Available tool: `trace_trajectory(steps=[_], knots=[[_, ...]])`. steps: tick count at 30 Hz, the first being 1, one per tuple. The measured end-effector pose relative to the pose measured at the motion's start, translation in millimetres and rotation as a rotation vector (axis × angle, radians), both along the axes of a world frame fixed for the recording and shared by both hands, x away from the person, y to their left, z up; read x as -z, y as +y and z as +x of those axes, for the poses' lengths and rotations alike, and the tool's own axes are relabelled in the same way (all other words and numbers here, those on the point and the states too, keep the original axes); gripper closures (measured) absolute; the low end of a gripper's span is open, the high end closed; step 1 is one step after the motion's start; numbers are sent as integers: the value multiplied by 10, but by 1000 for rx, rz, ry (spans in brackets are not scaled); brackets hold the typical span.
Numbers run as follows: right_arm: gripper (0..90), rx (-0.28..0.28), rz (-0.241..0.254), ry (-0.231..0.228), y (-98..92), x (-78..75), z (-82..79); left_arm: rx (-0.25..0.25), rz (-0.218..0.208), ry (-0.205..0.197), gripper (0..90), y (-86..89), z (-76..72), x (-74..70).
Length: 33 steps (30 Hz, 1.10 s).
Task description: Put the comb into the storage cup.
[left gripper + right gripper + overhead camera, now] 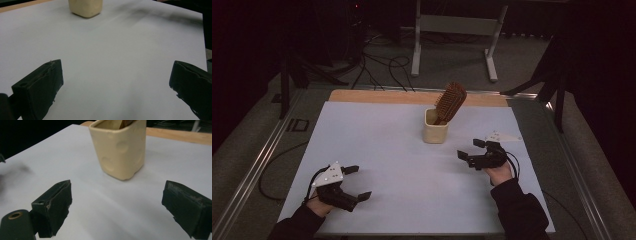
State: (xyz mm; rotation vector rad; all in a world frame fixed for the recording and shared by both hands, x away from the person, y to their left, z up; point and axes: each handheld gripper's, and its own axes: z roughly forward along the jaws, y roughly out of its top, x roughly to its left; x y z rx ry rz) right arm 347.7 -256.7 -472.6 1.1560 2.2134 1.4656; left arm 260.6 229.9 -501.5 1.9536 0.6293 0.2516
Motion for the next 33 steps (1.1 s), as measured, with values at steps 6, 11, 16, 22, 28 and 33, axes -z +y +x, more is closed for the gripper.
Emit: trace_trajectory(steps=[6,11,16,22,28,33], knots=[[91,-18,-10,-9,-60,69,-107,0,-1,-2,0,2,-2,-3],[91,-25,-18,-11,-102,114,-214,2,1,-2,0,-1,-2,-3],[91,-43,-13,-18,-149,159,-330,0,-1,0,0,3,-3,-1],[91,-58,-35,-46,-185,187,-494,4,0,-1,0,-1,-4,-1],[91,-55,-45,-59,-217,212,-633,2,3,-1,0,0,-6,0],[91,-44,-45,-65,-258,245,-732,2,-2,-1,0,8,-4,-1]])
